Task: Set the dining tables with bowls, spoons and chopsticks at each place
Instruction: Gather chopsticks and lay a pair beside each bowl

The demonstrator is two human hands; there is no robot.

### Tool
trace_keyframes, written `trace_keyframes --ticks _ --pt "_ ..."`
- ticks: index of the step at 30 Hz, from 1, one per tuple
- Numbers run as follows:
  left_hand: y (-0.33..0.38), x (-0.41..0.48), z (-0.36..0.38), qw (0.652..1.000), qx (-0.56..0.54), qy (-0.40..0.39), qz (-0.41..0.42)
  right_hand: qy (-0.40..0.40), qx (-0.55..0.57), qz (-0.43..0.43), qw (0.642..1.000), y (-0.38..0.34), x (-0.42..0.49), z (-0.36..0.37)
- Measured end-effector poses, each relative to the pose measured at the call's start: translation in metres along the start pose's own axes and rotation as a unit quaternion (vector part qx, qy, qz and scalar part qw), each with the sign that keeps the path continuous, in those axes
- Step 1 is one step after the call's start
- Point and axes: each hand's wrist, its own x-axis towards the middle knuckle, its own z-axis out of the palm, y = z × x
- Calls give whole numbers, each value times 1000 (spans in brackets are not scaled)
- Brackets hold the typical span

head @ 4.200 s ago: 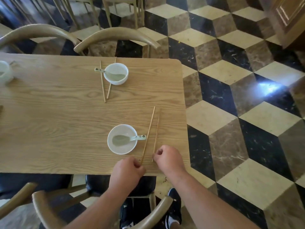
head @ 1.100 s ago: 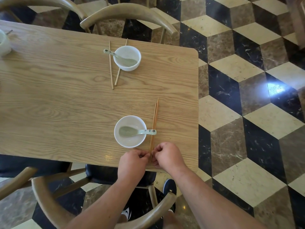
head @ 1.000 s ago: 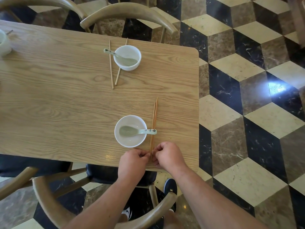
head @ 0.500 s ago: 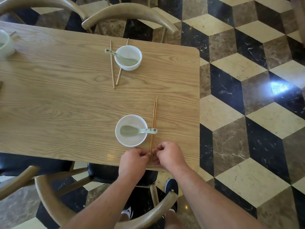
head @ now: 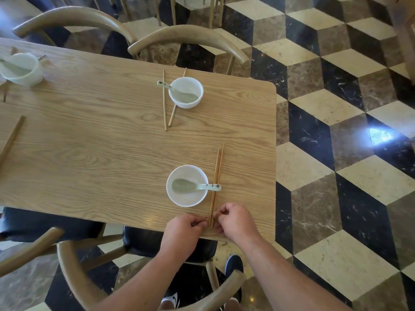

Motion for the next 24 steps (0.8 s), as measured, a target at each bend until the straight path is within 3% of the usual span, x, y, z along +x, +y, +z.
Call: trace_keyframes --ticks 4,7,10,13,16,24 --pt "-8 -3 -13 998 -51 17 -31 -12 39 10 999 -2 -3 -4" --pt "-15 2 -32 988 -115 84 -58 53 13 -23 998 -4 -4 -15" --pt "-12 11 -55 957 -234 158 -67 103 47 -59 992 -19 -2 -28" --pt "3 20 -71 944 -307 111 -49 45 67 -74 994 -43 6 -31" --pt "17 28 -73 958 -278 62 -28 -10 21 -70 997 -60 15 -22" --pt "16 35 -77 962 -269 42 -32 -19 -14 -63 998 -73 26 -16"
